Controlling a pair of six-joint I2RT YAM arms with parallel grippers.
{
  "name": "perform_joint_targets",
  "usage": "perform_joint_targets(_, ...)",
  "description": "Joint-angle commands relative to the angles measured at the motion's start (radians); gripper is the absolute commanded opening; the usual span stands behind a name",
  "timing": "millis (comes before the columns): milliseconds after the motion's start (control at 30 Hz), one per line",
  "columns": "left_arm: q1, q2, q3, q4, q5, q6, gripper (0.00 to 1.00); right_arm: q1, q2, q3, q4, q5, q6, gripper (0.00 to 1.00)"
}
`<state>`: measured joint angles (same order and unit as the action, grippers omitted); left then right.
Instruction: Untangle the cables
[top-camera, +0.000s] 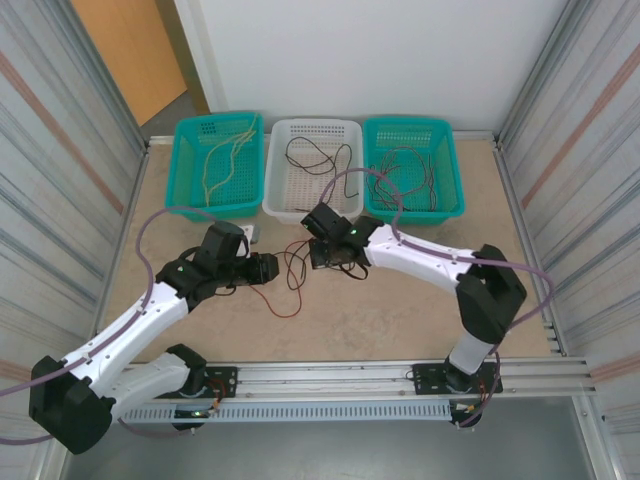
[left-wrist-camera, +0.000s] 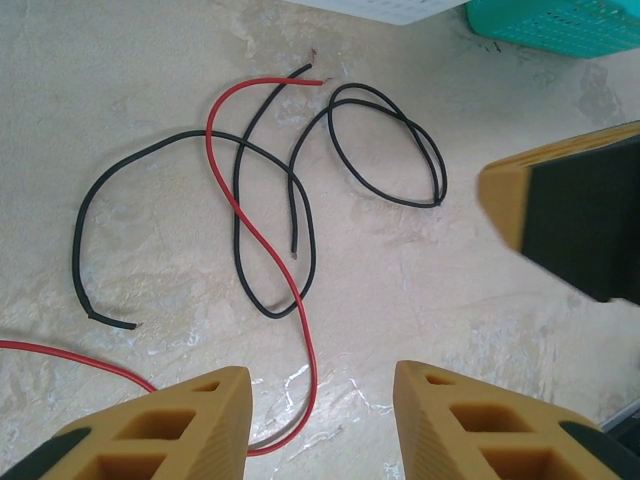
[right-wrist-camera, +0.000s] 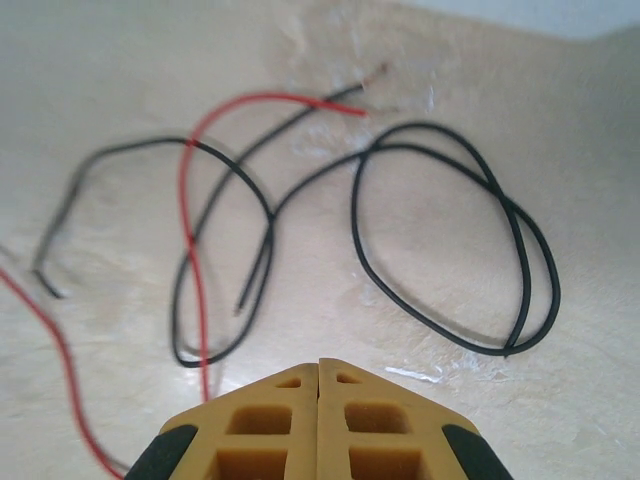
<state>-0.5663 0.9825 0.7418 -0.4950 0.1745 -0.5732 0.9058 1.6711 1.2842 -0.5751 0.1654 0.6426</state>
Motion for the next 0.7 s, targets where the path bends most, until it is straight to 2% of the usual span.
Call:
perform_joint_targets(0, 0.006, -0.01, -0.004, 0.025, 0.018, -0.002, 0.43, -0.003, -0.024, -0.011, -0.024, 0.029, -0.014, 0.08)
perform_joint_targets(100, 0.005, -0.012, -0.001, 0.025, 0.019, -0.004, 0.43, -0.023, 0.059, 0.032, -0.068, 0.01, -0.014, 0.34)
perform_joint_targets(233, 0.006, -0.025, 0.001, 0.011, 0.017, -0.001, 0.43, -0.028, 0.159, 0.087, -0.092, 0.01, -0.039, 0.44)
perform_joint_targets(367, 0.005, -0.045, -0.005, -0.002, 0.002, 0.002, 0.44, -0.04, 0.234, 0.128, -0.091, 0.001, -0.059, 0.46)
perform_joint_targets(667, 0.006, -0.051, 0.0, -0.003, -0.004, 0.007, 0.45, -0.056, 0.356, 0.181, -0.089, -0.032, -0.088, 0.4)
